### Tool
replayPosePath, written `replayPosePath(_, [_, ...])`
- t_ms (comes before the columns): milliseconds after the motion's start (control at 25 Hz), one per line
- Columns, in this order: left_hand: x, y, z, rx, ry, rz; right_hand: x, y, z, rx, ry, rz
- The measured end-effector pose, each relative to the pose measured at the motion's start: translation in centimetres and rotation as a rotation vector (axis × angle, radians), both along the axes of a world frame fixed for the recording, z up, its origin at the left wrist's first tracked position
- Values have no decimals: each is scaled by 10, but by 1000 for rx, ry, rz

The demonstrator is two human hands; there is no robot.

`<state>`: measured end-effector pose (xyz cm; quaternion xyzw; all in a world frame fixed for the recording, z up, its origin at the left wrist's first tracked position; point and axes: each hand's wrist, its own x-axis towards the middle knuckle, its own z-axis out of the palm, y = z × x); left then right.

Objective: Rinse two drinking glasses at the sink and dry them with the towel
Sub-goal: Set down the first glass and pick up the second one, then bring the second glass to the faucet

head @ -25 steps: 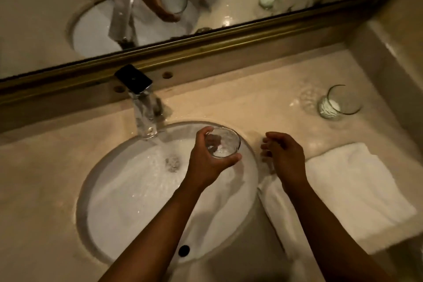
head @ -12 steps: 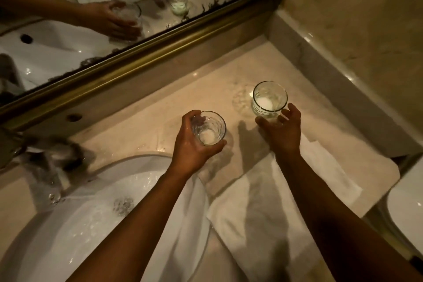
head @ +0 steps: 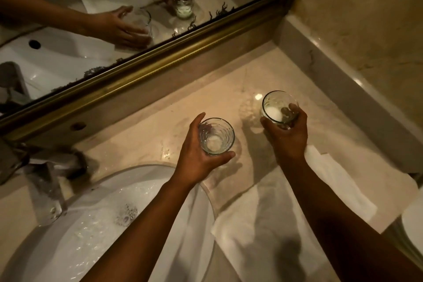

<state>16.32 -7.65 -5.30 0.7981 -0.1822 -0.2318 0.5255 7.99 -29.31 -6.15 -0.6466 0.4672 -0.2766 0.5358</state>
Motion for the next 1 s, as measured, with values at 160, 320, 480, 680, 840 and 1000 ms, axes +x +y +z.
replayPosePath(160, [3,12,9,-12,63,12,-10,18,27,-68,-37,61])
replayPosePath(320, [-11,31,14,-25,25,259,-33,58,57,-140,-63,140])
replayPosePath(480, [-36,66,21,-51,23,356,-62,119,82,-107,-99,234])
replayPosePath(680, [-78,121,22,-53,37,203,-75,195,77,43,-34,483])
replayPosePath(840, [-99,169,13,-33,140,173,-59,247,56,202,66,703])
replayPosePath(1000, [-102,217,-12,-92,240,474,-35,296,34,197,163,995])
